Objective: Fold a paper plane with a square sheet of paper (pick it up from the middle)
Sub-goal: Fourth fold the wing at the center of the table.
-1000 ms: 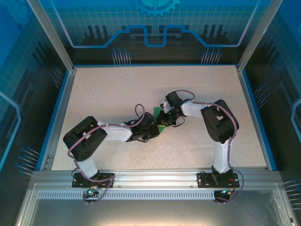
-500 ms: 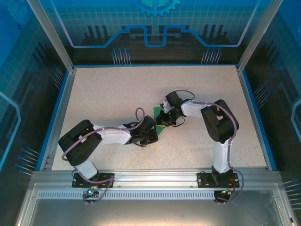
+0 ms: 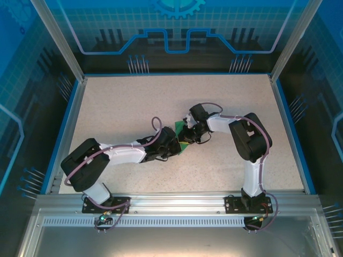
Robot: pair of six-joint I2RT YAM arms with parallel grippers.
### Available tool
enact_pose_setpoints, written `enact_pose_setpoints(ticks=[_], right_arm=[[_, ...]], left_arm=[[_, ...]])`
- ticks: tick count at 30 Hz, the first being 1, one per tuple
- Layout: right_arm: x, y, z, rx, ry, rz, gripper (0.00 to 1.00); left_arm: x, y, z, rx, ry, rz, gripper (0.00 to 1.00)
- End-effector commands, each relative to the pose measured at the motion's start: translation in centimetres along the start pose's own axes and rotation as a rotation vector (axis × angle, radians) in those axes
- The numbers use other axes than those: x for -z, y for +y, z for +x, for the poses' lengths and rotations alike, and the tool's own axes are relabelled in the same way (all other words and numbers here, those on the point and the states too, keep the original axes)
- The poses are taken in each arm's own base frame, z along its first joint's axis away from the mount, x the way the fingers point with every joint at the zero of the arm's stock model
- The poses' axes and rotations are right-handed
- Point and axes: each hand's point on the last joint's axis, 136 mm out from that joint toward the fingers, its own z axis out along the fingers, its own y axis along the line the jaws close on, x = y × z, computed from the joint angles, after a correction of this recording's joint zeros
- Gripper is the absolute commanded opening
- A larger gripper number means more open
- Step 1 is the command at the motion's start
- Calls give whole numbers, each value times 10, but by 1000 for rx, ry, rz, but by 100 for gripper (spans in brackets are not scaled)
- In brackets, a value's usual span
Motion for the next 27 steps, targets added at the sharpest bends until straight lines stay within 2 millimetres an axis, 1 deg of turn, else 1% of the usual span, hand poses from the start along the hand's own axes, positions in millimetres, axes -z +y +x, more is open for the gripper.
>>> enact_pose_setpoints(ticks=[1,5,8,11,15,18,19,21,23,27], right_arm=[[-14,-50,6,-104,21,133,12],[-14,-48,5,-106,18,120,12],[-12,-44,4,-102,14,109,12],[-7,-37,1,-88,1,89,11],[9,-15,-8,-39,-42,37,12],[26,2,-12,8,-88,5,12],[30,8,-11,24,-97,-9,11],[33,12,-6,39,-100,-14,8],[30,12,2,45,-84,-15,6],[18,9,17,50,-39,-3,2]], left_arm=[[-9,-4,-12,-9,-40,9,5],[-16,0,-7,1,-19,3,4],[-22,7,-2,9,4,-15,4],[-26,21,7,28,31,-61,3],[-25,44,18,54,60,-131,0],[-23,56,25,71,73,-154,0],[-23,57,26,74,75,-150,0],[-24,61,30,79,83,-157,0],[-24,62,30,79,84,-156,0],[-25,63,32,77,87,-158,0]])
